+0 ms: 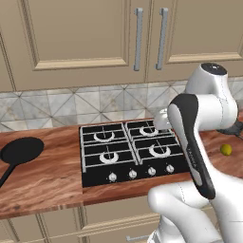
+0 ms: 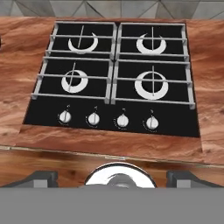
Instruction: Place both pans onto different burners. Then place the lemon and the fish on different pans.
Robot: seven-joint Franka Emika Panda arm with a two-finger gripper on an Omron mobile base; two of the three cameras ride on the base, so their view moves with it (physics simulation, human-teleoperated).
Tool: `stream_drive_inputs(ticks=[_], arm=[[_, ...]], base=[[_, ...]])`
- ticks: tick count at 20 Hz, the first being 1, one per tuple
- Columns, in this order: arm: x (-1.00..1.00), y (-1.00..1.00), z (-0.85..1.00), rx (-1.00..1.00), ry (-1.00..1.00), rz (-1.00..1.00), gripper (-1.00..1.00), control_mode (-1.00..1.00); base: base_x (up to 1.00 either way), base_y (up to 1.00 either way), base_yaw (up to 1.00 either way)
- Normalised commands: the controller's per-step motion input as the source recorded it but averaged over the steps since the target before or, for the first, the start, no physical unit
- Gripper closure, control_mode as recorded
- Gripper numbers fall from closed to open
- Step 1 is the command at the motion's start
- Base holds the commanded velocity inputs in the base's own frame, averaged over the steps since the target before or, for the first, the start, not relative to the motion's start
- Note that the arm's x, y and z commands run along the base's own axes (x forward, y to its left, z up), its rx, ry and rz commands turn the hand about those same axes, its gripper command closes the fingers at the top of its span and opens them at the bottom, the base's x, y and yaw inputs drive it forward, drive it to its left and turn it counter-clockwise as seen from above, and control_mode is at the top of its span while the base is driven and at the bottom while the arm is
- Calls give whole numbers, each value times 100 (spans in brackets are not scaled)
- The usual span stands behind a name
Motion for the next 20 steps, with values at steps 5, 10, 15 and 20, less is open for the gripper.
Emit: stream_drive_inputs(ticks=[5,10,15,20], arm=[[-63,20,22,0,0,0,-100,-100],[-57,19,14,0,0,0,-100,-100],[-60,9,10,0,0,0,-100,-100],[-13,1,1,0,0,0,-100,100]], base=[[0,0,0],[0,0,0],[0,0,0],[-34,12,1]])
